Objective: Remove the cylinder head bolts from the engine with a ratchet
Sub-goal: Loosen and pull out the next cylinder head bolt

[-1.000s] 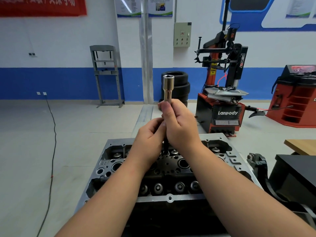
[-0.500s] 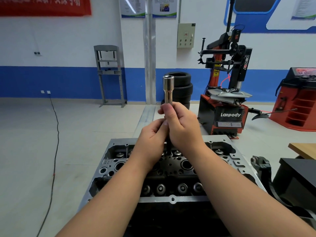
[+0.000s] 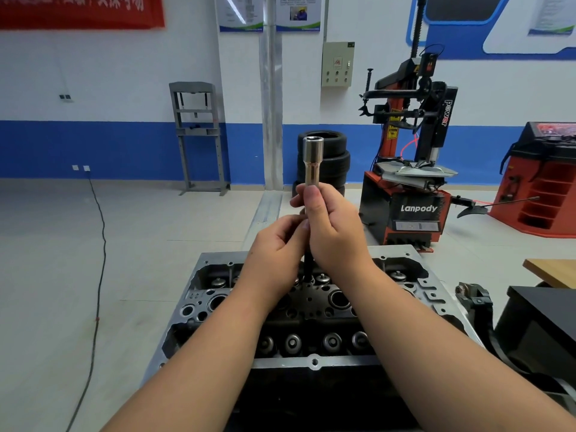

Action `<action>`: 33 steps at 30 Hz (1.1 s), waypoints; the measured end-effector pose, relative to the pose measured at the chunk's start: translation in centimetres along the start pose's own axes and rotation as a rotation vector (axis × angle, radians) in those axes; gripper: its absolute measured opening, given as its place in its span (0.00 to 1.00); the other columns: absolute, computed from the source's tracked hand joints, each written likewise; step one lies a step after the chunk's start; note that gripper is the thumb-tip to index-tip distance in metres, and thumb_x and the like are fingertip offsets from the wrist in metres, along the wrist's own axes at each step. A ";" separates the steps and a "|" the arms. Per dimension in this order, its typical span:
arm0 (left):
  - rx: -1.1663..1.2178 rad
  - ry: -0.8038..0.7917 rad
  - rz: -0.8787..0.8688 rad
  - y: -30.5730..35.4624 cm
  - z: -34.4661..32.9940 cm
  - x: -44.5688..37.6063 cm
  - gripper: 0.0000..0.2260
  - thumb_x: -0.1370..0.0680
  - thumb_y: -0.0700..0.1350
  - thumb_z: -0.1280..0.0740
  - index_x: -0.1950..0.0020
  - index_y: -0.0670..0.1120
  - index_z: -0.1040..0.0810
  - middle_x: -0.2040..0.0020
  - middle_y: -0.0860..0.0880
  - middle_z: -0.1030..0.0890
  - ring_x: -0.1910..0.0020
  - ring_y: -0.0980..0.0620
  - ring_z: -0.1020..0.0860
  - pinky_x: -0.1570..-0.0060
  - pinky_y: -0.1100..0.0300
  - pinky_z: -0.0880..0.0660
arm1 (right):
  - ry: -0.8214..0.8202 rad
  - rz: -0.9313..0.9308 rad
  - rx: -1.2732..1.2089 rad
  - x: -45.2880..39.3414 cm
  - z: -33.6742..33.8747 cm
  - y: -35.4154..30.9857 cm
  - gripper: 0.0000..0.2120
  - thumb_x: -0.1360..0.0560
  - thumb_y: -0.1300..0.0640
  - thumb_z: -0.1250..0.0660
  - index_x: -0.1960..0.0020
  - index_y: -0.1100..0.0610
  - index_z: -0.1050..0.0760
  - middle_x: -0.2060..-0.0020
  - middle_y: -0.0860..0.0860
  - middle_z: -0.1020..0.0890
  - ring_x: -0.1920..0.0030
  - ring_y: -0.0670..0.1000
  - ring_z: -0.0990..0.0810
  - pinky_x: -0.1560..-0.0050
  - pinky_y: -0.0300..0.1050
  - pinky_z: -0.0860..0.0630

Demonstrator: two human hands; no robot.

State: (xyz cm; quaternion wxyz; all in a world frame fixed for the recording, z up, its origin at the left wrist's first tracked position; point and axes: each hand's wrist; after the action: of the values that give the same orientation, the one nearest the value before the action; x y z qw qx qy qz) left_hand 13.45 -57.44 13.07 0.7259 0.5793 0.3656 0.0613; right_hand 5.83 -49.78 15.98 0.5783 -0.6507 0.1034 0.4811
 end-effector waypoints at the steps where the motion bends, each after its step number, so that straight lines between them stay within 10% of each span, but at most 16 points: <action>1: 0.004 0.018 -0.004 -0.1 0.1 -0.1 0.06 0.17 0.51 0.32 0.48 0.52 0.16 0.55 0.49 0.13 0.53 0.44 0.16 0.53 0.43 0.18 | 0.005 0.009 0.001 0.0 0.0 0.0 0.11 0.20 0.47 0.40 0.50 0.51 0.24 0.61 0.43 0.20 0.61 0.42 0.23 0.58 0.37 0.27; 5: -0.006 0.055 -0.002 -0.5 0.3 -0.2 0.03 0.19 0.48 0.28 0.50 0.50 0.19 0.59 0.52 0.14 0.63 0.56 0.17 0.62 0.59 0.19 | 0.059 0.051 0.052 0.1 0.2 0.1 0.03 0.21 0.50 0.34 0.53 0.46 0.26 0.63 0.40 0.21 0.61 0.41 0.22 0.59 0.30 0.30; 13: -0.021 0.002 -0.010 0.0 0.0 -0.1 0.13 0.20 0.60 0.37 0.49 0.55 0.16 0.54 0.47 0.14 0.51 0.42 0.17 0.48 0.38 0.19 | 0.002 0.000 -0.007 0.0 0.0 0.1 0.12 0.19 0.46 0.42 0.48 0.50 0.23 0.57 0.43 0.18 0.59 0.39 0.22 0.57 0.34 0.27; 19: -0.012 0.031 -0.023 -0.4 0.1 -0.1 0.09 0.21 0.57 0.32 0.47 0.55 0.17 0.55 0.53 0.13 0.59 0.58 0.17 0.60 0.61 0.19 | 0.050 0.007 0.008 -0.1 0.3 0.0 0.06 0.21 0.47 0.36 0.51 0.48 0.24 0.62 0.37 0.19 0.59 0.40 0.21 0.57 0.34 0.27; 25: -0.015 -0.004 -0.004 0.1 -0.1 0.0 0.13 0.20 0.59 0.37 0.47 0.56 0.16 0.53 0.47 0.14 0.51 0.42 0.16 0.46 0.38 0.19 | -0.009 -0.011 -0.013 -0.1 0.0 0.1 0.13 0.18 0.46 0.43 0.48 0.50 0.22 0.56 0.41 0.17 0.57 0.39 0.21 0.55 0.35 0.27; 33: 0.000 0.043 0.007 -0.3 0.2 -0.2 0.05 0.19 0.51 0.29 0.51 0.51 0.18 0.62 0.53 0.15 0.66 0.58 0.20 0.66 0.63 0.22 | 0.057 0.062 0.026 0.0 0.3 0.1 0.04 0.20 0.51 0.34 0.52 0.51 0.23 0.63 0.41 0.21 0.60 0.42 0.21 0.57 0.38 0.26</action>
State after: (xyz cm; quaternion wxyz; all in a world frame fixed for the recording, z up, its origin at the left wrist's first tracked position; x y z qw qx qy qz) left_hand 13.30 -57.78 12.91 0.7179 0.5790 0.3789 0.0762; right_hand 5.65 -49.54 15.97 0.5684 -0.6531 0.1458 0.4787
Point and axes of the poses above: each hand's wrist, its own x-axis away from the middle knuckle, its own z-axis out of the back of the hand, y = z × x
